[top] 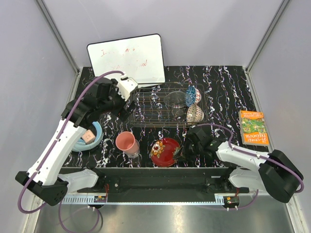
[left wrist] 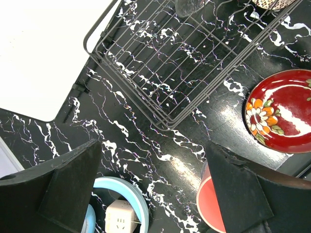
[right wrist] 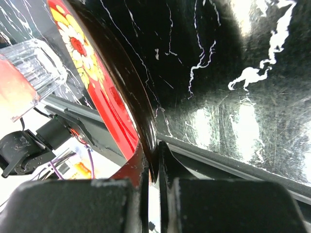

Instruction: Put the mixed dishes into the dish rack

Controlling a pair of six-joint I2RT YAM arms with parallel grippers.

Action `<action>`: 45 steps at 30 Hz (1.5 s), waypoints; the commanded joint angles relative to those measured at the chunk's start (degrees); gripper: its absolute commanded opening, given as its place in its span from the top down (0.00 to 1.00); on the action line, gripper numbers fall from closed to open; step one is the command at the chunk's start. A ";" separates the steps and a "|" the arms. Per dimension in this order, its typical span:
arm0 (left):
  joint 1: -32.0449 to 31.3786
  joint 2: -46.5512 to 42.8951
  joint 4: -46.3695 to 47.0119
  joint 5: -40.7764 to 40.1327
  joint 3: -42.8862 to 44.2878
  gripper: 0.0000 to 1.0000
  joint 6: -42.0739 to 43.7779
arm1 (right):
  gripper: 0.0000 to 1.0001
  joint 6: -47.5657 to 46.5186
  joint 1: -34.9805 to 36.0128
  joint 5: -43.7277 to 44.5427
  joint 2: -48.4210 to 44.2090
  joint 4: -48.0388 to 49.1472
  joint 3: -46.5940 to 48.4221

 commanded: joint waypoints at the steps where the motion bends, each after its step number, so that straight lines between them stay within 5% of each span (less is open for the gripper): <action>1: 0.25 -1.60 0.78 -1.01 1.50 0.07 0.49 | 1.00 -1.31 -0.46 9.12 -2.58 -3.66 -0.82; 9: 0.25 -2.47 -0.01 -3.03 3.79 0.06 -0.39 | 1.00 -7.45 -0.29 14.04 -13.40 -7.78 1.90; 13: 0.43 -3.44 0.17 -3.91 3.26 0.05 -2.84 | 1.00 -17.71 2.51 18.86 -15.87 -12.62 9.70; 23: 4.03 -3.09 0.78 -2.42 4.31 0.05 -6.01 | 1.00 -41.98 21.15 45.23 -4.54 -24.75 36.92; 30: 5.44 -4.50 0.70 -1.54 3.88 0.05 -6.36 | 1.00 -68.85 21.69 63.24 0.64 -23.90 52.35; 36: 6.49 -4.41 1.22 -0.49 2.21 0.05 -6.89 | 1.00 -115.57 21.69 73.99 3.46 4.58 40.95; 45: 8.34 -4.50 2.63 0.39 0.18 0.05 -7.07 | 1.00 -130.94 15.71 61.96 0.66 15.15 27.83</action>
